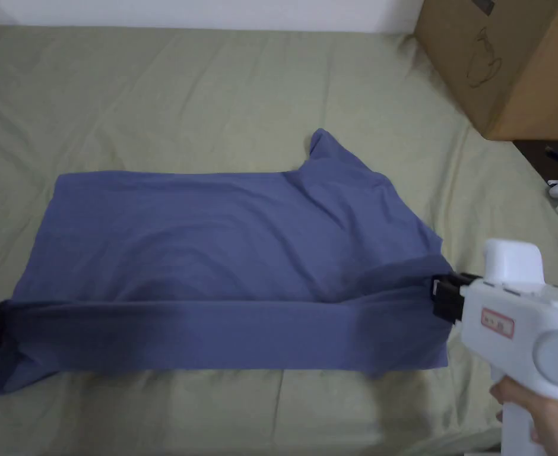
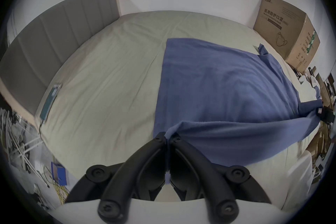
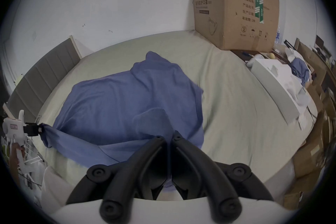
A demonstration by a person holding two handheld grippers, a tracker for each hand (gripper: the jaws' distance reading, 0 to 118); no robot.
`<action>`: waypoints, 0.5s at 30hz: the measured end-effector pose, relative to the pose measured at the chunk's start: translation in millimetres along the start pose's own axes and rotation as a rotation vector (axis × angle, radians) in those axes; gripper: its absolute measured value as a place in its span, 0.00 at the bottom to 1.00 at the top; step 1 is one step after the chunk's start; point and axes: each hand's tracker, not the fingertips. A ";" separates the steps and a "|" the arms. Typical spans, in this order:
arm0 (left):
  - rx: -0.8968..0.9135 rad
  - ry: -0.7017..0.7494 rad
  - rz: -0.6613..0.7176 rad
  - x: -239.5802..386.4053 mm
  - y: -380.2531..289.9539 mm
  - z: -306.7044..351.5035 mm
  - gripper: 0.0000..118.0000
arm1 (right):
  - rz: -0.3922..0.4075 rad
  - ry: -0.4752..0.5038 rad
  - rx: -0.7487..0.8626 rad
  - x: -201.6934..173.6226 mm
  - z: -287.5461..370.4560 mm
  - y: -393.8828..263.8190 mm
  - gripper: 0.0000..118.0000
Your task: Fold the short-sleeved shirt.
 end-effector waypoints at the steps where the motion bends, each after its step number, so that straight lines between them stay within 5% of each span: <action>1: -0.001 0.003 -0.013 3.3 11.3 -9.9 0.02 | -0.001 -0.001 -0.007 0.1 -13.4 7.8 0.02; 11: -0.110 0.039 -0.143 23.0 42.6 -85.0 0.05 | 0.067 -0.084 -0.118 1.6 -111.1 23.1 0.05; 12: -0.109 0.039 -0.150 22.1 40.7 -85.0 0.15 | 0.082 -0.091 -0.111 2.0 -112.3 21.3 0.17; 14: -0.107 0.080 -0.157 21.6 38.0 -81.2 0.62 | 0.112 -0.139 -0.137 1.6 -113.9 21.0 0.71; 15: -0.100 0.080 -0.152 17.8 36.2 -75.2 0.80 | 0.114 -0.129 -0.151 3.3 -109.9 21.0 0.81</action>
